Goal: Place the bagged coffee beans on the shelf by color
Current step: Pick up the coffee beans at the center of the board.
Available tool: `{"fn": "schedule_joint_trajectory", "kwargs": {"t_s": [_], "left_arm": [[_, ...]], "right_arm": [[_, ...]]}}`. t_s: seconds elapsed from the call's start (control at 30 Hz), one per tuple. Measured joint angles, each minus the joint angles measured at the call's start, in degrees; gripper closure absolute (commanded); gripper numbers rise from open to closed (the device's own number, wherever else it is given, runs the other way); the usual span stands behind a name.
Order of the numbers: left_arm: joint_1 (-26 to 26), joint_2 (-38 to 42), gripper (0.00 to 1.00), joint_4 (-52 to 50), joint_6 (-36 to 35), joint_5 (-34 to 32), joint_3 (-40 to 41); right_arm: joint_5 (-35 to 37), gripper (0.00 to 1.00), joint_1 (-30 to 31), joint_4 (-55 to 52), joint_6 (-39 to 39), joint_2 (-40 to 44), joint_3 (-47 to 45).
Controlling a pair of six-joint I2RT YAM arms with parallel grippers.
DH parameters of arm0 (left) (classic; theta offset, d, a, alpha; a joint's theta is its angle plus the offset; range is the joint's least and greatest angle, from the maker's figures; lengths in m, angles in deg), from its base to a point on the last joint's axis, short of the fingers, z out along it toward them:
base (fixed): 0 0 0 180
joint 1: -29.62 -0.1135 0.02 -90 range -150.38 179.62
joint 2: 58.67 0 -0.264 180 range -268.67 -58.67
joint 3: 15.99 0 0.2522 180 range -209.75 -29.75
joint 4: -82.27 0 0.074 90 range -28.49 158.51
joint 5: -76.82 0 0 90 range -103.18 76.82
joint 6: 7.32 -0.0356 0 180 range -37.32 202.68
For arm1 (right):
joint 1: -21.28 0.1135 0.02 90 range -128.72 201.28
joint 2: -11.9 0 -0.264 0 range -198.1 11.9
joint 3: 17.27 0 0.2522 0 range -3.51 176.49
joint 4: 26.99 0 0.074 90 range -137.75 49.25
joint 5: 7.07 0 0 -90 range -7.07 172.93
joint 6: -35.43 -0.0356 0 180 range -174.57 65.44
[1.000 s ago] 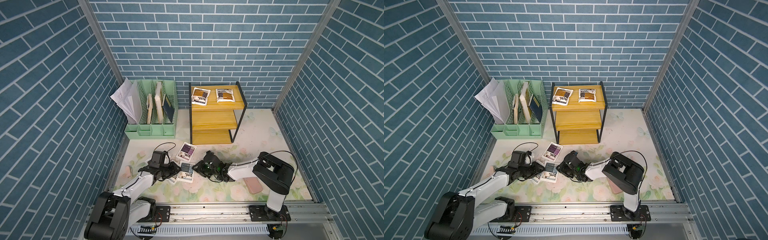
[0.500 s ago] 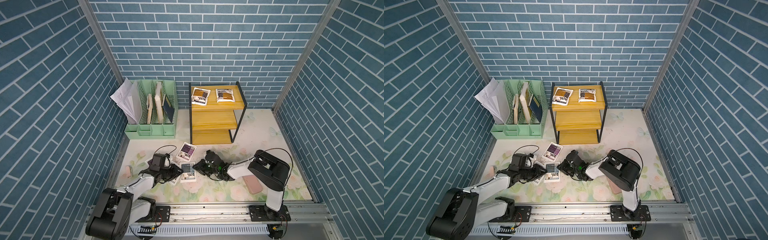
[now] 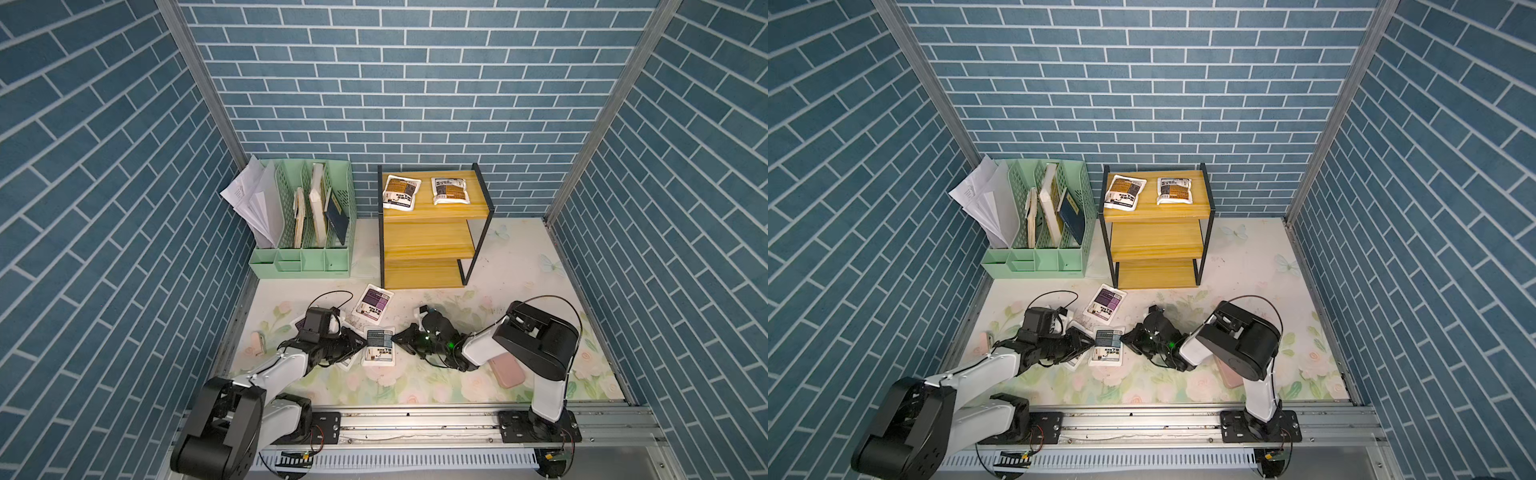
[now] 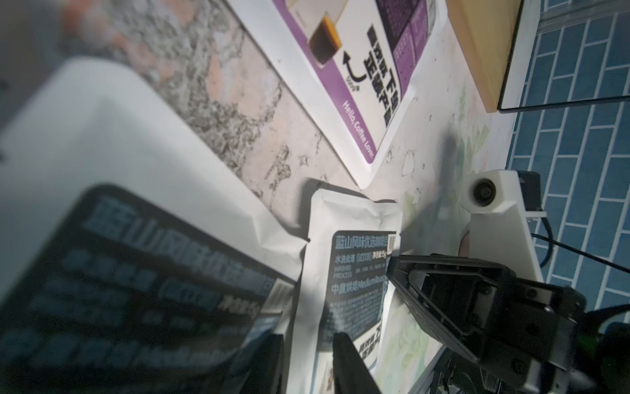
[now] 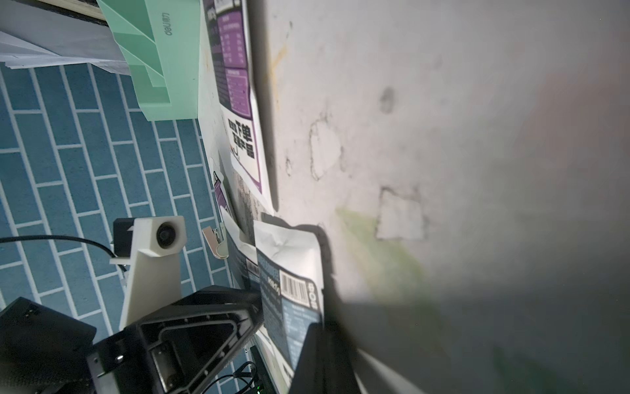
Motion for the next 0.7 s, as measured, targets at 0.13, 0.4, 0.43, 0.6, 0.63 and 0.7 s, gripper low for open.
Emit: {"fn": "schedule_joint_trajectory", "kwargs": {"t_s": [0.13,0.4,0.43,0.6,0.63,0.7], "left_arm": [[0.0,5.99,0.55,-1.27,0.2,0.57,-0.66],[0.07,11.58,0.39,9.18,3.82,8.26,3.08],[0.09,11.8,0.37,11.06,4.66,9.42,4.28],[1.51,11.17,0.33,24.0,10.29,14.19,8.59],[2.47,10.75,0.32,27.12,11.5,14.73,9.11],[4.83,10.01,0.27,32.72,13.6,15.1,9.73]], "right_arm": [[-1.16,1.0,-1.95,2.1,1.68,3.39,-4.17],[-12.02,1.0,-10.82,2.97,10.97,16.85,-10.34],[-13.99,1.0,-12.24,2.95,12.11,18.16,-10.97],[-23.12,1.0,-16.17,2.19,16.35,22.64,-11.15],[-24.74,1.0,-16.52,2.03,16.76,23.39,-10.88],[-27.5,1.0,-17.14,1.55,17.62,24.98,-10.19]]}}
